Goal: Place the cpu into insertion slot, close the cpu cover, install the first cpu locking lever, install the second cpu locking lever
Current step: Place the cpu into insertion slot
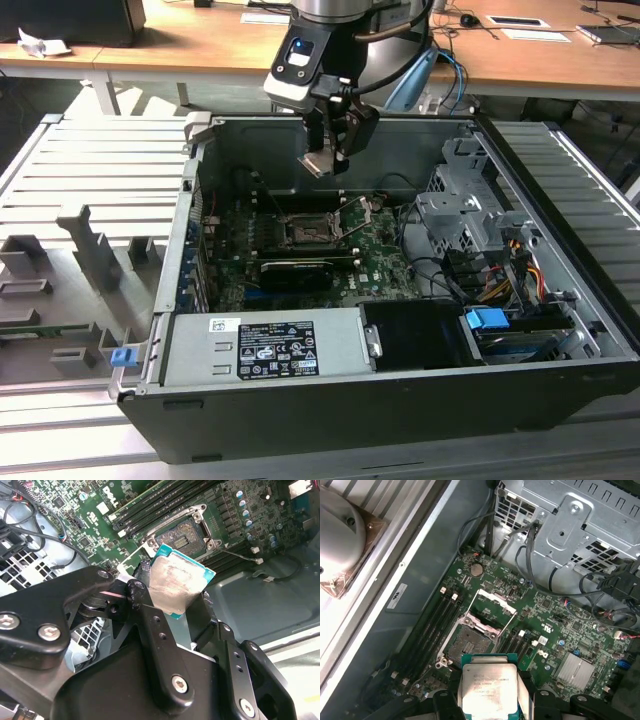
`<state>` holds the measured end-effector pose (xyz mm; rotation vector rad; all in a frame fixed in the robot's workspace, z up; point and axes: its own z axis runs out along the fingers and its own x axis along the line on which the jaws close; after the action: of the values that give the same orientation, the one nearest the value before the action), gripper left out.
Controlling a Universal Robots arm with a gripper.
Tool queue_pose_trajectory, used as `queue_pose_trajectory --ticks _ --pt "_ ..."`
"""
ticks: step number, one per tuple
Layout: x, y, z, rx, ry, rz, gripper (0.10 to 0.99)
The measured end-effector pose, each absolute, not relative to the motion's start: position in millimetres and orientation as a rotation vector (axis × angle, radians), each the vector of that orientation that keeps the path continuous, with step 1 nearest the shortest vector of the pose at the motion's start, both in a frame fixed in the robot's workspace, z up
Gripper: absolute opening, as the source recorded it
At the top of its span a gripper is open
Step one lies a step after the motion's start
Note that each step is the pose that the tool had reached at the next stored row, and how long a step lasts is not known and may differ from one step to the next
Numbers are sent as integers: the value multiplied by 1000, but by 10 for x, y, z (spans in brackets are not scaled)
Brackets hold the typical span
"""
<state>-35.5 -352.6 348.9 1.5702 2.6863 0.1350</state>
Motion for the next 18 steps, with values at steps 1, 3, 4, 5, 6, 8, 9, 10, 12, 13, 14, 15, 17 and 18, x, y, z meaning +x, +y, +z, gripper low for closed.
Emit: queue_pose_trajectory --ticks 1,3,4,5,6,8,9,10,12,13,14,15,17,18 --pt "-355 -3526 3489 1571 2686 135 529" --pt "-355 -3526 3488 1573 2685 135 529" --pt "-355 -3526 3487 1574 2684 135 529" --pt "-355 -3526 3487 1576 2683 135 529" --pt "-355 -3526 3486 1578 2681 135 529" --pt "-355 -3526 3485 1580 2680 135 529" --pt "-355 -3526 3485 1581 2680 135 529" --pt "-355 -3526 3485 1582 2679 135 529" --pt "-355 -3526 3484 1584 2677 135 529" --pt "-355 -3526 3483 1585 2677 135 529" --pt "-355 -3526 3483 1586 2676 135 529" --pt "-355 -3526 3483 1587 2676 135 529" --pt "-355 -3526 3483 1589 2675 135 529" --pt "-355 -3526 3483 1589 2674 135 529"
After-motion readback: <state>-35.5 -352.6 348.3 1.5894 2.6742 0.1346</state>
